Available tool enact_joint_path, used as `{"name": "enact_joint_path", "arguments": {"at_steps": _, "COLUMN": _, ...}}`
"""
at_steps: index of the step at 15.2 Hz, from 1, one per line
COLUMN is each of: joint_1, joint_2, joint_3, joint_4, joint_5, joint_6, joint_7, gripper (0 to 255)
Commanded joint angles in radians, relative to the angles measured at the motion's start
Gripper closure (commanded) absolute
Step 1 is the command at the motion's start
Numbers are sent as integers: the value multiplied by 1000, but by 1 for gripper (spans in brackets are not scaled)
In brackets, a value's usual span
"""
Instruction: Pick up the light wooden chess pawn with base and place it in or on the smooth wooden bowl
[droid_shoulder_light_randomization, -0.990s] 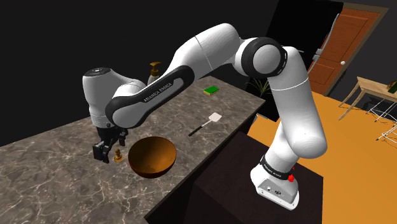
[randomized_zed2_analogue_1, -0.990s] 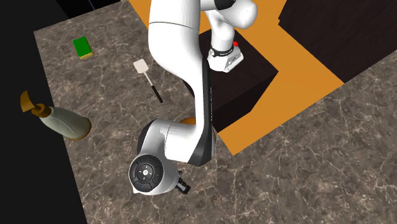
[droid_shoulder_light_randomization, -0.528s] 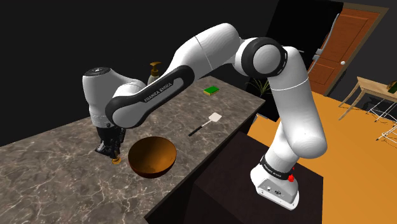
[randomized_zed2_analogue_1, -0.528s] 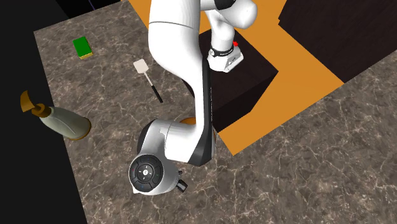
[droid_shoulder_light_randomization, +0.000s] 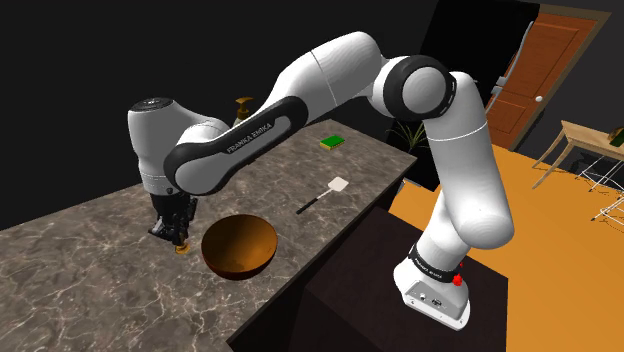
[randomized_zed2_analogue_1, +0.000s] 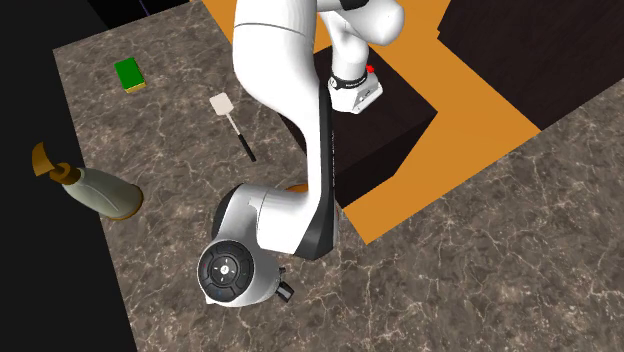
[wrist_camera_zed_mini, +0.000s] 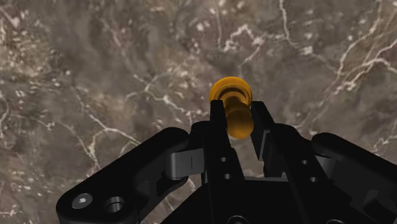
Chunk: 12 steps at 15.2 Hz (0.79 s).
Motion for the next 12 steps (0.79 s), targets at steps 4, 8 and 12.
{"name": "enact_joint_path", "arguments": {"at_steps": 4, "joint_1": -5, "joint_2": -35, "joint_3": 11, "joint_4": 16, "joint_5": 15, "joint_6": -49, "joint_7": -7, "gripper": 255}}
{"name": "enact_joint_path", "arguments": {"at_steps": 8, "joint_1": -9, "joint_2": -60, "joint_3": 18, "joint_4": 31, "joint_5": 26, "joint_6": -89, "joint_7": -13, "gripper": 255}}
{"name": "enact_joint_path", "arguments": {"at_steps": 12, "joint_1": -12, "joint_2": -83, "joint_3": 24, "joint_4": 51, "joint_5": 36, "joint_6": -130, "joint_7": -19, "gripper": 255}}
